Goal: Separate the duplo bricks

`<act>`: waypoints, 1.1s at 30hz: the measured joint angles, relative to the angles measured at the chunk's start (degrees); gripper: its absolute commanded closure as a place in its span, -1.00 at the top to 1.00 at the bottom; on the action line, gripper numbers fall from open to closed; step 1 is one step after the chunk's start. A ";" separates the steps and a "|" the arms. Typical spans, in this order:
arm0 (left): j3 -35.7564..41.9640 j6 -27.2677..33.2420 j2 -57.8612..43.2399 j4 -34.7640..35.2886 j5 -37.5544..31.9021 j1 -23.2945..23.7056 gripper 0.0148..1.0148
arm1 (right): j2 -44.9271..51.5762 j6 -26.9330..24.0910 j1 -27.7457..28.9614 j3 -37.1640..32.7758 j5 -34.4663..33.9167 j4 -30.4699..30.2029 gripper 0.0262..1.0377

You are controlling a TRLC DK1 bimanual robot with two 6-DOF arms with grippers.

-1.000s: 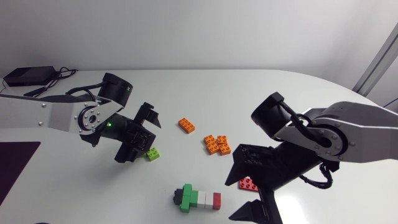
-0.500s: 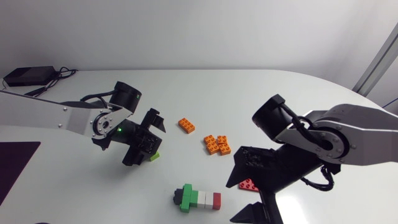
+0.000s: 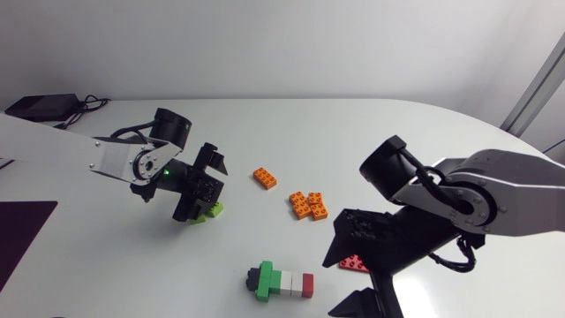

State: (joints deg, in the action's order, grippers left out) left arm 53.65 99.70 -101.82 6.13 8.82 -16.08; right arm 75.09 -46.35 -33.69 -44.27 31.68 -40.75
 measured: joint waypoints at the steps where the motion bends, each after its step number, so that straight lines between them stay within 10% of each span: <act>1: 0.00 0.11 0.00 0.00 0.00 0.15 0.89 | 0.00 0.00 0.11 0.04 0.00 0.00 0.92; 25: -0.35 -13.73 17.84 12.63 10.75 -6.01 0.91 | 13.03 8.39 -8.37 -0.02 -11.30 16.39 0.91; 33: -4.28 -21.97 21.64 13.20 12.07 -9.86 0.91 | 14.47 12.31 -10.60 -0.07 -18.69 19.87 0.57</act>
State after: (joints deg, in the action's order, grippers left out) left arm 49.36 77.73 -80.18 19.33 20.88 -25.93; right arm 89.56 -34.04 -44.29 -44.34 12.99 -20.88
